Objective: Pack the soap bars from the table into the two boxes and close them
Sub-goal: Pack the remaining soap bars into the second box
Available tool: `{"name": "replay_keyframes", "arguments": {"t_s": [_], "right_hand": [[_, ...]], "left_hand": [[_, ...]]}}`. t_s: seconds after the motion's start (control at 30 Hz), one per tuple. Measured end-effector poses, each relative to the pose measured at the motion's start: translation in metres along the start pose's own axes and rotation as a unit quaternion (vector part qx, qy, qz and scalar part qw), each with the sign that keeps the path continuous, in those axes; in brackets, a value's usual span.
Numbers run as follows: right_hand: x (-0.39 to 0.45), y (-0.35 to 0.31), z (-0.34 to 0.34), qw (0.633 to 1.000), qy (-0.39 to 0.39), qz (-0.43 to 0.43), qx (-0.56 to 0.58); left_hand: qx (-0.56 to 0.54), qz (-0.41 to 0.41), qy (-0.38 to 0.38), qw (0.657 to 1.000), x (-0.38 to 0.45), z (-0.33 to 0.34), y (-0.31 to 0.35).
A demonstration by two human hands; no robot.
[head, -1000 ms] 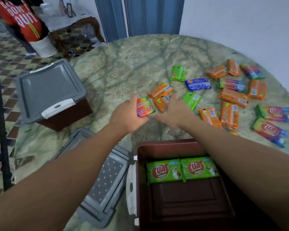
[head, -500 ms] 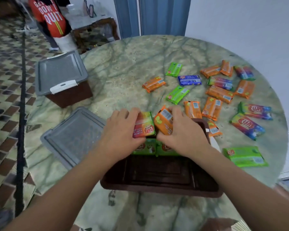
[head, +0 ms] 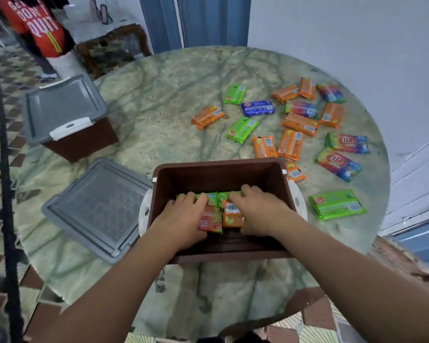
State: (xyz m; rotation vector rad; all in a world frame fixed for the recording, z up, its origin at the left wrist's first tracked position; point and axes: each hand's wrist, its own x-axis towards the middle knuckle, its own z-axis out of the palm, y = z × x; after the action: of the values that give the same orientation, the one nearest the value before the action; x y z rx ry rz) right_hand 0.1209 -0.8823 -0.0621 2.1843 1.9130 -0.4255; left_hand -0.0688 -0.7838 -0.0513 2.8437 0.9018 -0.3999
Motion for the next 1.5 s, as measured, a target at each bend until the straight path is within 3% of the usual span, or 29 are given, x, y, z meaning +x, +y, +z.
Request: {"name": "replay_keyframes", "arguments": {"t_s": [0.3,0.57,0.63,0.73,0.83,1.0,1.27,1.5], "right_hand": [[0.002,-0.003,0.001,1.000,-0.003,0.004,0.015],[0.002,-0.004,0.003,1.000,-0.005,0.006,0.013],[0.002,-0.005,0.002,1.000,-0.004,0.005,0.010],[0.001,-0.005,0.002,1.000,-0.005,0.006,0.008],[0.002,-0.005,0.001,1.000,-0.004,0.004,0.008],[0.001,-0.006,0.001,1.000,0.006,-0.001,0.009],[0.001,-0.005,0.000,1.000,0.010,-0.004,0.017],[0.001,-0.005,-0.001,1.000,0.009,-0.007,0.029]], "left_hand": [[-0.002,0.019,-0.017,1.000,0.000,0.002,-0.002],[-0.068,0.037,0.029,0.997,-0.003,-0.005,0.000],[-0.088,0.028,0.051,0.994,-0.004,-0.008,0.001],[-0.125,-0.024,0.006,0.992,-0.006,-0.009,0.004],[-0.111,-0.012,-0.038,0.993,-0.004,-0.005,0.002],[-0.077,-0.023,0.013,0.997,0.000,0.002,-0.002],[-0.061,0.011,-0.049,0.997,0.002,0.004,-0.003],[-0.033,0.024,-0.042,0.998,0.003,0.008,-0.003]]}}
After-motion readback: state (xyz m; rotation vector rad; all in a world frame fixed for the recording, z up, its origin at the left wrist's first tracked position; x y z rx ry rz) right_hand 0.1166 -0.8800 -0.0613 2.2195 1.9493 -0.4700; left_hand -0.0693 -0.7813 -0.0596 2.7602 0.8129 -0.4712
